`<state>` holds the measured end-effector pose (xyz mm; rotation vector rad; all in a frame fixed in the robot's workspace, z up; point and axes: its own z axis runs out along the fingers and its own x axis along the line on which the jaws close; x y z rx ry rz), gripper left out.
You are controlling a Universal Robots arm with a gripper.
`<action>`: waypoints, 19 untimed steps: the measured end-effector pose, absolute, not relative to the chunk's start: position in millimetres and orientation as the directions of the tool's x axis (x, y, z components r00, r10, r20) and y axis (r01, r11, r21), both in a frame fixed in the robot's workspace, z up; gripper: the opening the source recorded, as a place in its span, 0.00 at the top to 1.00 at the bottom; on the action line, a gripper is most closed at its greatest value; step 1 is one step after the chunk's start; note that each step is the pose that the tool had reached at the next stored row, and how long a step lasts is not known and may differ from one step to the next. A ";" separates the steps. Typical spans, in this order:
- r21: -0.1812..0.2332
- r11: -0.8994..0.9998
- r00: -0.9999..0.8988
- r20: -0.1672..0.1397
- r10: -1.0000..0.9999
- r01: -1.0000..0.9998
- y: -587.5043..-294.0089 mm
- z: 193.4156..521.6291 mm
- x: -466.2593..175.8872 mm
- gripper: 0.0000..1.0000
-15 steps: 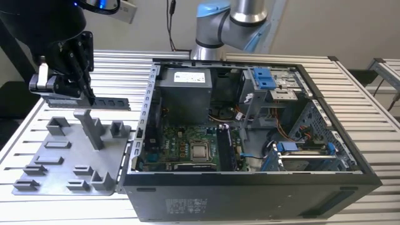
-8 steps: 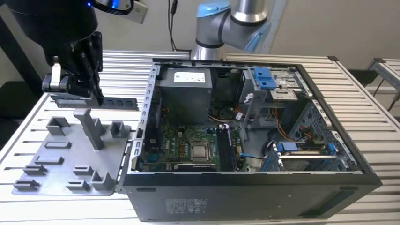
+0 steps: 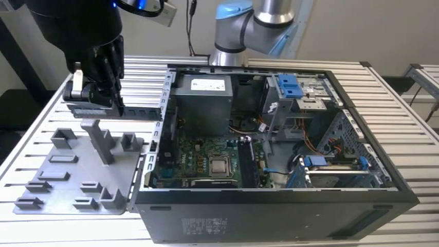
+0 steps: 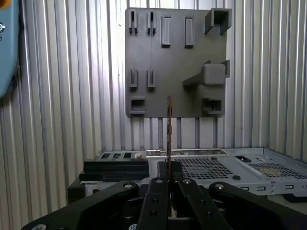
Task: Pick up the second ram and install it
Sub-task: 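Pick up the second ram and move it above second insertion slot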
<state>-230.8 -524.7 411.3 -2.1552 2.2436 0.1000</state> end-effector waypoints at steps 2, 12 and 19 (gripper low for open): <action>0.026 0.039 -0.041 -0.065 -0.997 -0.999 -524.7 411.3 -226.8 0.86; 0.026 0.039 -0.041 -0.065 -0.997 -0.999 -524.7 411.3 -207.4 0.86; 0.026 0.039 -0.041 -0.065 -0.997 -0.999 -524.8 411.3 -193.3 0.86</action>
